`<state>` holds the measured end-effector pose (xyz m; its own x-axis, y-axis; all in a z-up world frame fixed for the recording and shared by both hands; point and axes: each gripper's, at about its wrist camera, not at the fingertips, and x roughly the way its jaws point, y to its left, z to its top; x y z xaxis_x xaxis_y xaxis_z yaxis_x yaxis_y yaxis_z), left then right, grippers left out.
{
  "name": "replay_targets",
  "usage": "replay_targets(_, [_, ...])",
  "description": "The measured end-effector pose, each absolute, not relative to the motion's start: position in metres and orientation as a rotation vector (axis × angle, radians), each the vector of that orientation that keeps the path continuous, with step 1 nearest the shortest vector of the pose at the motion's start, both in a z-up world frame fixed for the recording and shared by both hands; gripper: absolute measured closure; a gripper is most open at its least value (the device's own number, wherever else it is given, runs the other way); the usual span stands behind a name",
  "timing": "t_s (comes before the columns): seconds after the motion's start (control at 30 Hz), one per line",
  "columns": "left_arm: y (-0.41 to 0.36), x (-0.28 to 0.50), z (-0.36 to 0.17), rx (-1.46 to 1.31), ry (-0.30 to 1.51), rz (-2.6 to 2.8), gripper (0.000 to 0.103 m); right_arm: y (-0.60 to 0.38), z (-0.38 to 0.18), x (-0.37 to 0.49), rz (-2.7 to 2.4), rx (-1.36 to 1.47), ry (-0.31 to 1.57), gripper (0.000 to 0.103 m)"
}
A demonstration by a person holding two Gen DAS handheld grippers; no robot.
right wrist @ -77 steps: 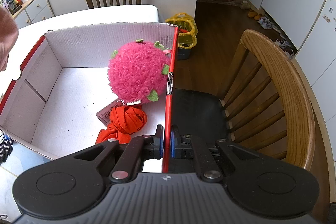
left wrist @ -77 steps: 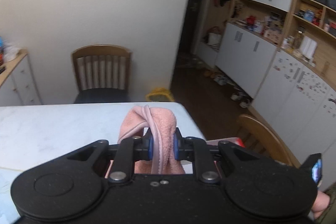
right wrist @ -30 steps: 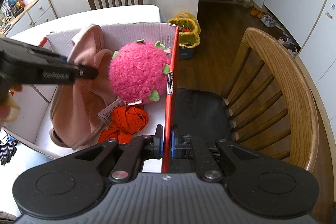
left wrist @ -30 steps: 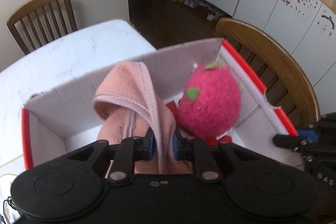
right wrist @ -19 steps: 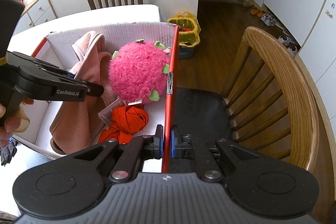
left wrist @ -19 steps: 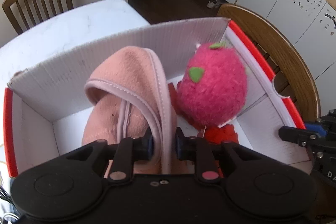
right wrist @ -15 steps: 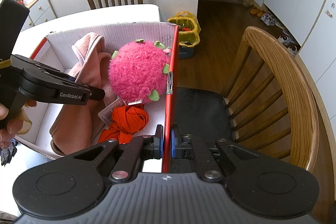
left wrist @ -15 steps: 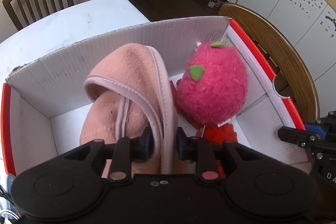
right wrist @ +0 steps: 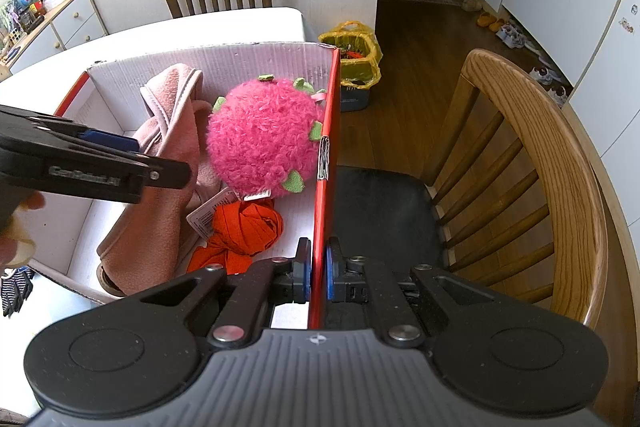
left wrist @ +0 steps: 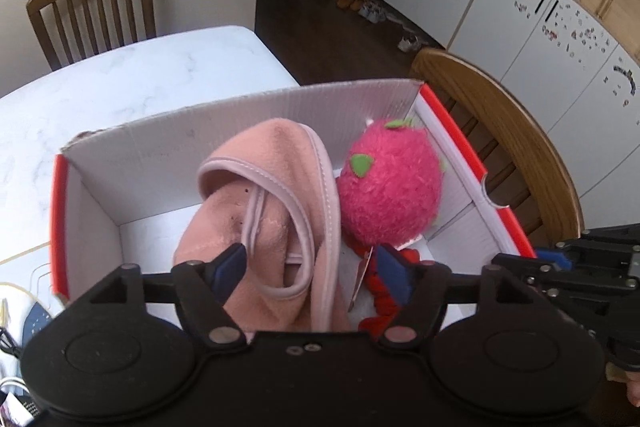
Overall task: Organize objects
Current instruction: 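Carry the pink fabric into the box and open the left gripper, then move the left gripper back toward the blue card and cables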
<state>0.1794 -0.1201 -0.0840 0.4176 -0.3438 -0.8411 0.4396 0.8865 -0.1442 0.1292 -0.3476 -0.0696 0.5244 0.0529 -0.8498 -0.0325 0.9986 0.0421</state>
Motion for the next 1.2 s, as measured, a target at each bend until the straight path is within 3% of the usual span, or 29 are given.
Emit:
replay_targets(0.53, [-0.085, 0.162, -0.038, -0.013, 0.920, -0.403, 0.001, -0.347, -0.070, 0.130, 0.049, 0.010, 1.021, 0.096])
replay_targets(0.93, [0.002, 0.138, -0.010, 0.001, 0.822, -0.234, 0.001, -0.346, -0.070, 0.131, 0.040, 0.003, 1.026, 0.096])
replay_targets(1.2, [0.045, 0.126, -0.023, 0.064, 0.809, -0.136, 0.001, -0.345, -0.069, 0.130, 0.033, -0.007, 1.029, 0.096])
